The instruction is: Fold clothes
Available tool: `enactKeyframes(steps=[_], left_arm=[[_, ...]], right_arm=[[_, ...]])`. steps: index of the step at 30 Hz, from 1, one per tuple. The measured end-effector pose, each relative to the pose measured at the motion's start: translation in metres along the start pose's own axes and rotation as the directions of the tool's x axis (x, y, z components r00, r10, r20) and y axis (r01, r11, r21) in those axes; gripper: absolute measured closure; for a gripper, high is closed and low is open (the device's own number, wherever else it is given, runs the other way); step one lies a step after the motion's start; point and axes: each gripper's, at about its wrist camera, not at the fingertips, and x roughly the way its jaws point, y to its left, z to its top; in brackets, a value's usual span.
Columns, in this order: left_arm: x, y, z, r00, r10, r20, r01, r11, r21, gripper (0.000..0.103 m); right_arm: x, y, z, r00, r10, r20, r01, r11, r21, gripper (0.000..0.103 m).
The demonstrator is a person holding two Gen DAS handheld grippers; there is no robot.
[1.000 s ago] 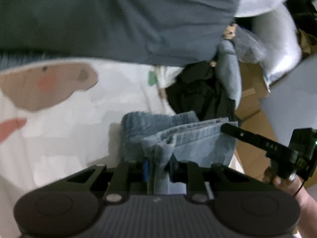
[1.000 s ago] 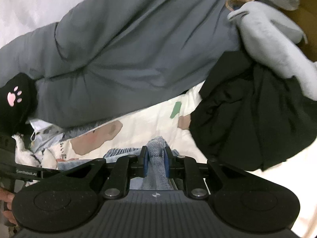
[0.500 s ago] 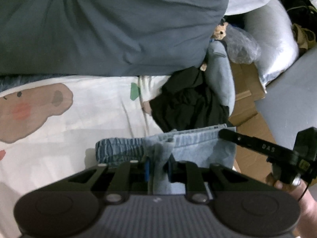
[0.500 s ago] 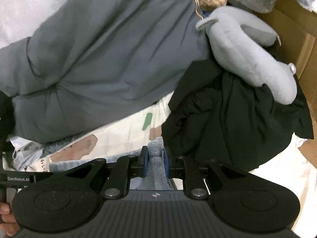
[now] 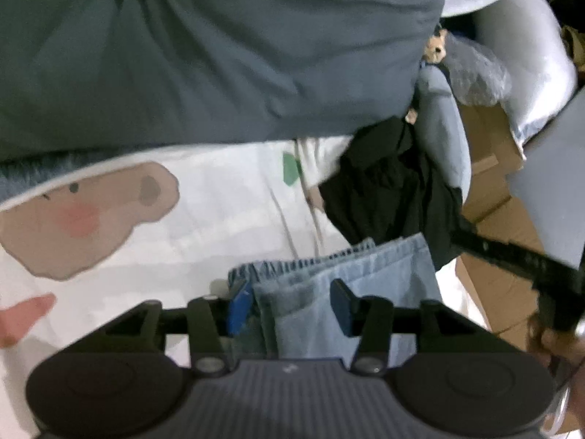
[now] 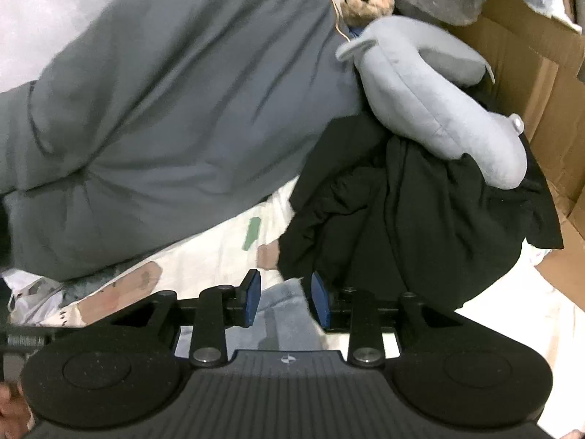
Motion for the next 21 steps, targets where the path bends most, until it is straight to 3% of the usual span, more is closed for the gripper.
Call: enactKeyframes(steps=[5, 9, 14, 16, 21], left_arm=[[-0.014, -0.021, 0.005, 0.999, -0.042, 0.014, 0.041, 0.995, 0.09, 0.055], [-0.008, -0.032, -0.005, 0.995, -0.093, -0.033, 0.096, 0.986, 0.138, 0.057], [0.023, -0.024, -0.017, 0.995, -0.06, -0.074, 0.073, 0.982, 0.174, 0.062], [0.034, -0.019, -0.016, 0.995, -0.053, -0.084, 0.067, 0.982, 0.179, 0.078], [0.052, -0.009, -0.015, 0.997, -0.007, -0.082, 0.021, 0.985, 0.17, 0.1]], right_arm=[[-0.009, 0.017, -0.02, 1.0, 0.013, 0.007, -0.013, 1.0, -0.001, 0.068], [0.003, 0.037, -0.044, 0.999, 0.022, -0.03, -0.024, 0.999, -0.037, 0.068], [0.026, 0.041, -0.058, 0.998, 0.026, -0.064, -0.027, 1.0, -0.015, 0.068], [0.037, 0.043, -0.058, 0.997, 0.025, -0.074, -0.028, 0.999, -0.041, 0.068], [0.065, 0.05, -0.052, 0.994, -0.021, -0.105, 0.01, 0.995, -0.104, 0.066]])
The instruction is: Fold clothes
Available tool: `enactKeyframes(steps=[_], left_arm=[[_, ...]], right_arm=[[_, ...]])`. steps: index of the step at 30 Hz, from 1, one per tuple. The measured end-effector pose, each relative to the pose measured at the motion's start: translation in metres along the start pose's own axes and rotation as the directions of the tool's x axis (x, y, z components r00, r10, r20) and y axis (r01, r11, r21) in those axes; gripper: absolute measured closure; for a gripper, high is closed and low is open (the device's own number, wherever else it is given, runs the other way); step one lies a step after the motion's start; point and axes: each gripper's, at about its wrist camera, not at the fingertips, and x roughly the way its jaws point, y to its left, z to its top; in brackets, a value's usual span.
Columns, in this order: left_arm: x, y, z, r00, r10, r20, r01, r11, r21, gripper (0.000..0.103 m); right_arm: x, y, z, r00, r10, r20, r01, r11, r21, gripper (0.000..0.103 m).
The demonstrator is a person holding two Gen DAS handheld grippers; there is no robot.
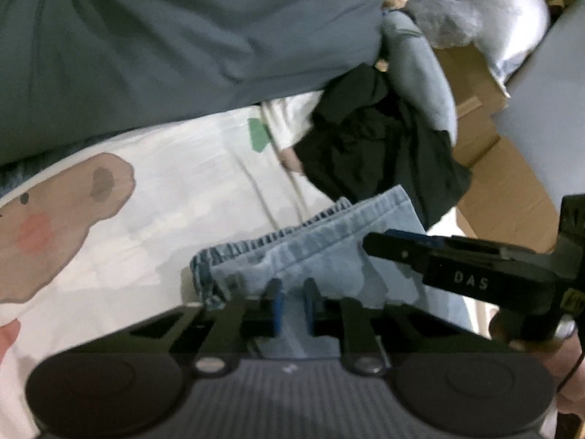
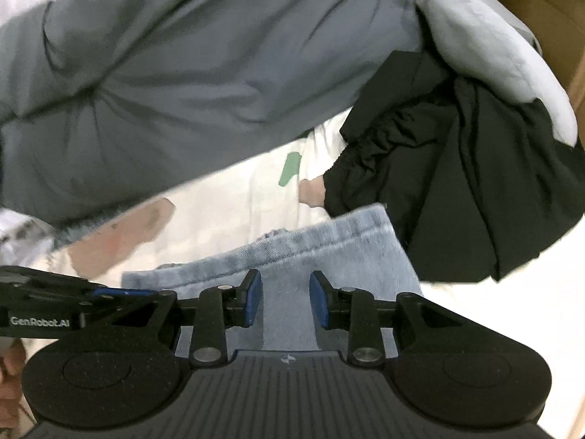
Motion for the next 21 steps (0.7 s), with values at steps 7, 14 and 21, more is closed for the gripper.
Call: enactKeyframes(steps=[7, 14, 21], left_arm=[[0.019, 0.008, 0.001, 1.0, 0.001, 0.009, -0.001, 1.0, 0.017, 0.1], [0.021, 0.011, 0.006, 1.0, -0.004, 0.001, 0.004, 1.0, -0.004, 0.1], [-0.011, -0.028, 0.011, 0.999, 0.029, 0.034, -0.033, 0.994, 0.1, 0.065]], right_arm=[[0.023, 0.0, 0.002, 0.996, 0.036, -0.076, -0.039, 0.999, -0.03, 0.049], [0.031, 0.004, 0.0, 0.996, 0.029, -0.081, -0.032, 0.999, -0.036, 0.047], [0.007, 0.009, -0.011, 1.0, -0.008, 0.011, 0.008, 0.999, -0.05, 0.055]])
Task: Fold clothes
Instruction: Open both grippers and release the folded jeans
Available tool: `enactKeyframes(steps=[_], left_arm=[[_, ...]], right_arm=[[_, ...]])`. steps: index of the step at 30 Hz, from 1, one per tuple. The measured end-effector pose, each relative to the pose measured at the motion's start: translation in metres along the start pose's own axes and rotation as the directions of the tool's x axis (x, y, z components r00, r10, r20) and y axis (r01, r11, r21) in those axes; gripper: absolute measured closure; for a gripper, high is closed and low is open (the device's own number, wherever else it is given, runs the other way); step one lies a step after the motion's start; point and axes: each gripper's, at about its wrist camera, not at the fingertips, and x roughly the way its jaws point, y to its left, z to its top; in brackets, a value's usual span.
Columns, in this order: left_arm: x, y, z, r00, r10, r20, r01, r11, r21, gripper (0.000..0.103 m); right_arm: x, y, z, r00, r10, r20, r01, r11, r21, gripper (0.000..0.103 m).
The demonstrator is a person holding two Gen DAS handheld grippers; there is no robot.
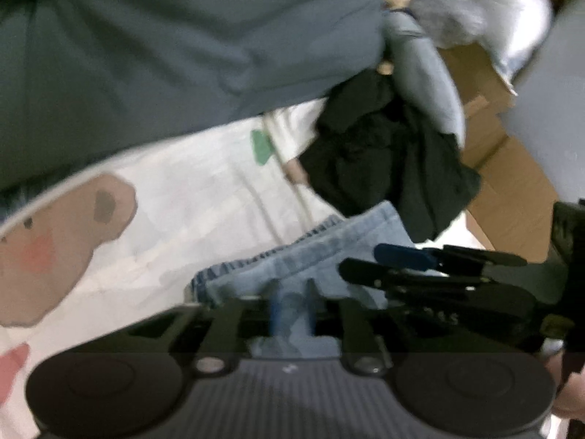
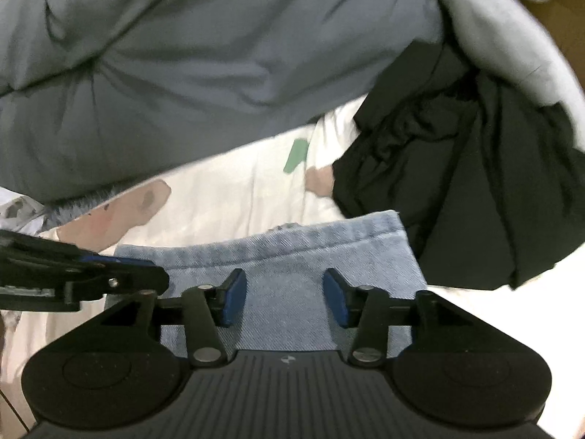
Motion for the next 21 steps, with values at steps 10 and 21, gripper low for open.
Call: enactKeyframes(steps=[10, 21], left_arm=[[0.016, -0.014, -0.013, 0.995, 0.073, -0.063, -0.058, 0.976, 0.211, 0.088], [0.026, -0.001, -0.008, 0.994, 0.064, -0.088, -0.047, 0.981, 0.188, 0.097]], right_arm=[[-0.046, 0.001, -0.055, 0.997, -0.069, 0.043, 0.074, 0.989, -0.127, 0.057], [-0.058, -0.034, -0.097, 0.991, -0.13, -0.022, 0.126, 0.986, -0.113, 0.058]])
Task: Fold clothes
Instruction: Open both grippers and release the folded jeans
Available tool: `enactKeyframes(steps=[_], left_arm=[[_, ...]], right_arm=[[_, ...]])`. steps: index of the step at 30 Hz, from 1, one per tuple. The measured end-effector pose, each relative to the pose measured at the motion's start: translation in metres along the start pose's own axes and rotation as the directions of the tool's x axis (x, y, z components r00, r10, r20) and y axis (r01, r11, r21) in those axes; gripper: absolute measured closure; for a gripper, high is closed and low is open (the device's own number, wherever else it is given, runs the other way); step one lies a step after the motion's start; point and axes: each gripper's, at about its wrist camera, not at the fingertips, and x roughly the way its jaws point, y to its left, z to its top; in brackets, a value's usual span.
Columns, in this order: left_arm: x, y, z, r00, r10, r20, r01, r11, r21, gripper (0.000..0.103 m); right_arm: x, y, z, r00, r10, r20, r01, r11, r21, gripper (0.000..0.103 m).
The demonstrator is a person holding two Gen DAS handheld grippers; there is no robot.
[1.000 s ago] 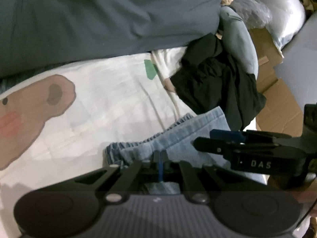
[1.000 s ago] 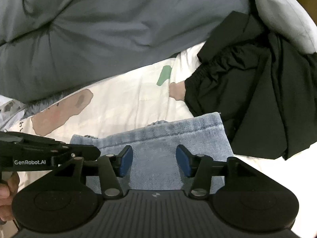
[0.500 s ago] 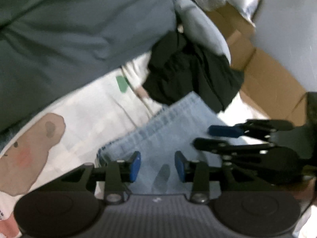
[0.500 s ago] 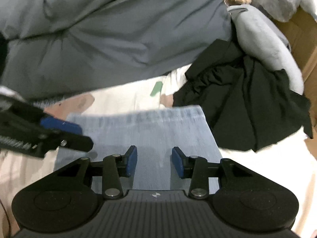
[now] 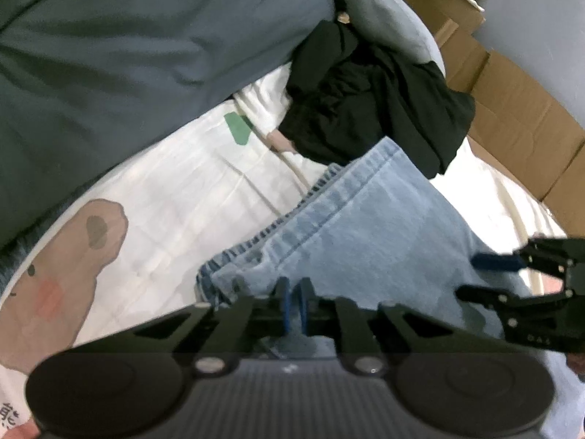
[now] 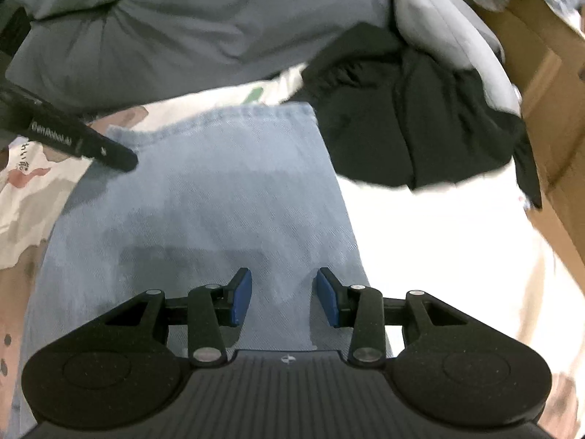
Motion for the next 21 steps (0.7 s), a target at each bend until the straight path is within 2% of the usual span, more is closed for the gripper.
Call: enactKeyframes(steps=[2, 6, 8, 9, 10, 12, 14, 17, 21], left_arm=[[0.0, 0.003, 0.001, 1.0, -0.011, -0.005, 0.011, 1.0, -0.01, 0.098], [-0.008, -0.002, 0.004, 1.0, -0.007, -0.014, 0.007, 1.0, -0.001, 0.096], [-0.014, -0.01, 0.006, 1.0, -0.013, -0.027, 0.014, 0.999, 0.037, 0.081], [-0.018, -0.015, 0.008, 1.0, -0.021, -0.023, 0.022, 0.998, 0.056, 0.07], [-0.022, -0.02, 0.009, 1.0, -0.025, -0.014, 0.026, 0.997, 0.074, 0.065], [-0.028, -0.032, 0.013, 0.999, -0.047, 0.002, 0.047, 0.992, 0.117, 0.063], [-0.029, -0.044, 0.019, 0.996, -0.087, -0.002, 0.086, 0.985, 0.152, 0.062], [-0.019, -0.064, 0.025, 0.991, -0.13, -0.028, 0.133, 0.968, 0.213, 0.062], [0.004, -0.09, 0.029, 0.985, -0.16, -0.07, 0.173, 0.94, 0.294, 0.064]], right_arm=[[-0.007, -0.004, -0.011, 1.0, 0.008, -0.022, -0.008, 1.0, 0.005, 0.058], [-0.025, -0.006, -0.033, 0.998, 0.02, -0.055, -0.025, 0.996, -0.08, 0.058], [-0.035, -0.012, -0.04, 0.997, 0.024, -0.072, -0.03, 0.997, -0.074, 0.058], [-0.04, -0.014, -0.043, 0.996, 0.021, -0.085, -0.028, 0.996, -0.079, 0.058], [-0.045, -0.015, -0.045, 0.995, 0.017, -0.098, -0.026, 0.995, -0.093, 0.058], [-0.055, -0.019, -0.047, 0.992, 0.007, -0.128, -0.023, 0.993, -0.12, 0.058], [-0.068, -0.027, -0.046, 0.99, 0.022, -0.138, -0.036, 0.995, -0.096, 0.059], [-0.094, -0.033, -0.048, 0.993, 0.028, -0.114, -0.038, 0.996, -0.086, 0.059], [-0.113, -0.027, -0.067, 0.99, 0.029, -0.136, -0.044, 0.994, -0.105, 0.059]])
